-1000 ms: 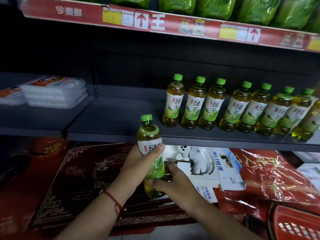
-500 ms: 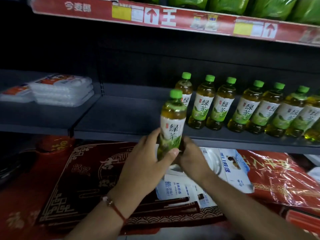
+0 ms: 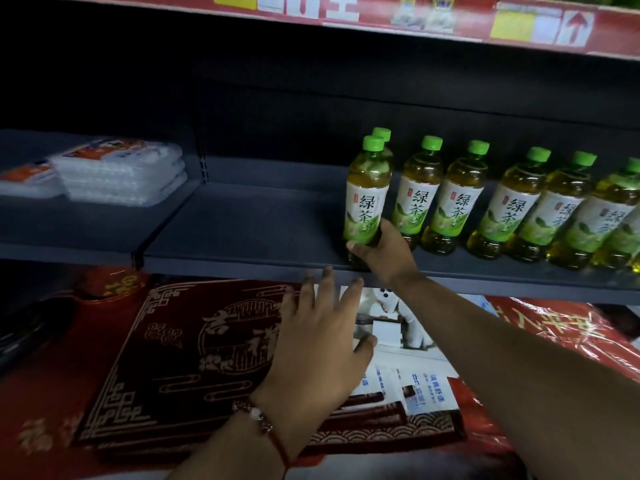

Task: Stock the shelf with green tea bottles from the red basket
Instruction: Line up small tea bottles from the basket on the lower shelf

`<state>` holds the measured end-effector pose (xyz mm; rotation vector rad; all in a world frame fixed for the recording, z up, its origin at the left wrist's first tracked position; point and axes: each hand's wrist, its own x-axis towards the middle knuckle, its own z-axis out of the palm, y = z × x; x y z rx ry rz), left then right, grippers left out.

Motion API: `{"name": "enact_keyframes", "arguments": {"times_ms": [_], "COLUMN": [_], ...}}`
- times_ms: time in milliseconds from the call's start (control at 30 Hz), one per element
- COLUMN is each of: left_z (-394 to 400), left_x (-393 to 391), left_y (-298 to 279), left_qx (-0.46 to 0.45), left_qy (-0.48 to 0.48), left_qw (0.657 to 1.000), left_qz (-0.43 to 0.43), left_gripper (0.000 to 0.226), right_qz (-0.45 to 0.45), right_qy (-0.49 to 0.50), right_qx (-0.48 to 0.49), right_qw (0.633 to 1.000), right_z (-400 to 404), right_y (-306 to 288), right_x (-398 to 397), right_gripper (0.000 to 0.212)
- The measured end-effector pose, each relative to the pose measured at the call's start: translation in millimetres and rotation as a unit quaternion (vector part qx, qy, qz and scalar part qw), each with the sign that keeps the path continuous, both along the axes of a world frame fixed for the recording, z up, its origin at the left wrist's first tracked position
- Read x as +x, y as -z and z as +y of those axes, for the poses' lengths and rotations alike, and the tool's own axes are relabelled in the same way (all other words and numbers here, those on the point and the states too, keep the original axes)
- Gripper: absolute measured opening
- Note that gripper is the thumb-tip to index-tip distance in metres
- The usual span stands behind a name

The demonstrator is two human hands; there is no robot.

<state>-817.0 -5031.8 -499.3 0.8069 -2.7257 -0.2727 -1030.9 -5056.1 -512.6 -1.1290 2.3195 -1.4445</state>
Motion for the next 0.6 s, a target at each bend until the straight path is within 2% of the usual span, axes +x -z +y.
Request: {"name": "enact_keyframes", "arguments": {"times_ms": [200,333,433,533,600], "left_z": [5.0,11.2,22.2,42.8,63.8], "left_x": [-5.2,-8.6,-12.8,-21.2,-29.5], "left_y": [6.1,9.0,10.1,19.1,29.2], "left_qx": [0.002,0.012,0.009,-0.018,-0.039], "left_qy": [0.011,0.021,0.029,0.059,0.087], "left_qw": [1.0,0.999,0.999,0.995,0.992], "left_qz": [-0.015,-0.031,-0.044,-0.073,-0.083], "left_gripper": [0.073,0.068,0.066,0.066,0.067], "right_qz": [-0.016,-0.006,0.082,0.186,0.212], "right_qy": [0.009,-0.016,-0.045,-0.067,-0.072], "right_qx": [0.029,0.065,0.125,0.24,0.319], "right_qw": [0.999,0.998,0.988,0.95,0.921], "right_z": [-6.0,27.4,91.2,170.1,222.4], "right_y": [-1.7,-10.1,-3.5,10.3,21.1], "right_x": [-3.2,13.5,31.6,35.0,33.6], "right_gripper": [0.06,0.052,0.058,0.068,0.072]}}
